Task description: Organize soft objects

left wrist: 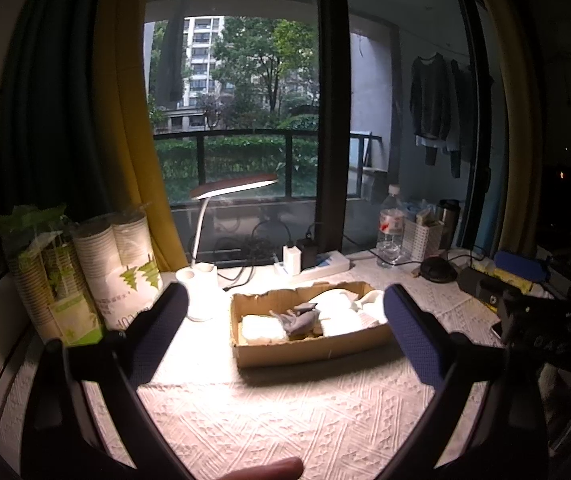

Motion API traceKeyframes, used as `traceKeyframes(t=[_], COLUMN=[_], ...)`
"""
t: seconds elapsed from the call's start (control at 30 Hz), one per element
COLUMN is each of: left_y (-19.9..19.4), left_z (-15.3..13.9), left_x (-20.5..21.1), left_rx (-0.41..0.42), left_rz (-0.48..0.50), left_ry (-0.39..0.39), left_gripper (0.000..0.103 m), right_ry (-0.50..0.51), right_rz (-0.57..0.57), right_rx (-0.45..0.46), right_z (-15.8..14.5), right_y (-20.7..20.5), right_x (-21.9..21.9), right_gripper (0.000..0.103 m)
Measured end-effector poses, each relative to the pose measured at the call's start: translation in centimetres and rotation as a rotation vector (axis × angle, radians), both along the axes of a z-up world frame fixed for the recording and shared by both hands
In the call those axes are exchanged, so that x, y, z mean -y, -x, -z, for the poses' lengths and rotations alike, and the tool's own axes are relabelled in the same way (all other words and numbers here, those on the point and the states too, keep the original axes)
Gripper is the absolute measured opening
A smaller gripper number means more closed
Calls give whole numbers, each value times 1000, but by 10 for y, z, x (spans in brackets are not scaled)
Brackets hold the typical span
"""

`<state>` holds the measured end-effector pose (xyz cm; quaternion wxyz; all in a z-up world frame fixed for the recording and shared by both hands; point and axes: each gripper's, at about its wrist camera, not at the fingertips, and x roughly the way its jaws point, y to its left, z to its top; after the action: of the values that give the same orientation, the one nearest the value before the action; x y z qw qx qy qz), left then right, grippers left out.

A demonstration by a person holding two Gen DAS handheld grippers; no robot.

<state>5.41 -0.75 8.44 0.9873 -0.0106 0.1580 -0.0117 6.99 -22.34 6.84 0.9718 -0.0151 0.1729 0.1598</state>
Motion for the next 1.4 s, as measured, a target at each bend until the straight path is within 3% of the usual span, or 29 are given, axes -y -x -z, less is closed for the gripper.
traceKeyframes(t=[1.4], left_y=[2], left_z=[1], left_x=[4], left_rx=[-3], left_rz=[1], left_ry=[3], left_gripper=[99], right_ry=[8], right_rz=[-4], right_rx=[-20], right_z=[10], right_y=[-4], right_x=[1], right_gripper=[73])
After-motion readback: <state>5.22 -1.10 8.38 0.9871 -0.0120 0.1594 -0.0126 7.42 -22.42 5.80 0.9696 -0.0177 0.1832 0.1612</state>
